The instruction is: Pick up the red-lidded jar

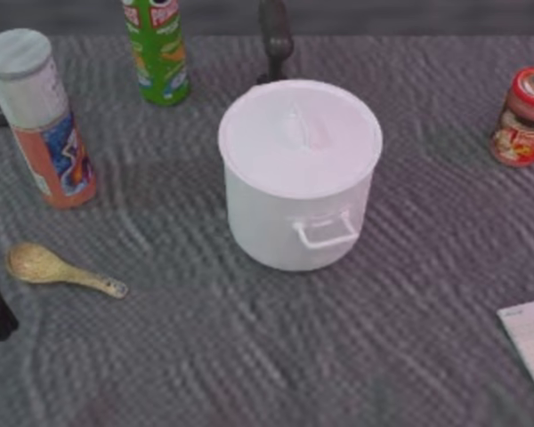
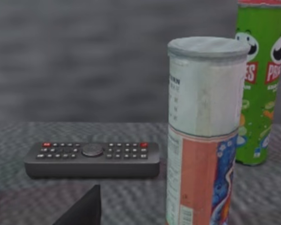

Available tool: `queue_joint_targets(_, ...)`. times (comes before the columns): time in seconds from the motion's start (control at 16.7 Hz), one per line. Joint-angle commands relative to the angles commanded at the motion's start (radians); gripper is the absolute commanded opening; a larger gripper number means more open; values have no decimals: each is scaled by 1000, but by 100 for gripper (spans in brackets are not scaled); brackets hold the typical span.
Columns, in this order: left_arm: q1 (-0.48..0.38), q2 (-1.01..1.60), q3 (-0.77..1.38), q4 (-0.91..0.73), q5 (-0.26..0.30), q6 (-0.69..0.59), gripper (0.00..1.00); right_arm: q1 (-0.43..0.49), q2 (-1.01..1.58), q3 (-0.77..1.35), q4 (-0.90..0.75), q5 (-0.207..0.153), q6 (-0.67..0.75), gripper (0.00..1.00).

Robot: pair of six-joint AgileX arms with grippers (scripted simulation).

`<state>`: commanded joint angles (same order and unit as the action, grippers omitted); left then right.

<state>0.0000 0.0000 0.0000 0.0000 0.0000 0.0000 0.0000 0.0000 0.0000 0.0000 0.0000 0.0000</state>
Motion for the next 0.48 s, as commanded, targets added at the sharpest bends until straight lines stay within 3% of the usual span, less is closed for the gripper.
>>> queue_joint_targets(0.24,0,0,0,0,0,0,100,2,29,29,-20,-3,0,100)
queue_joint_targets(0.48,0,0,0,0,0,0,100,3,199,205,-135,-12,-1,100)
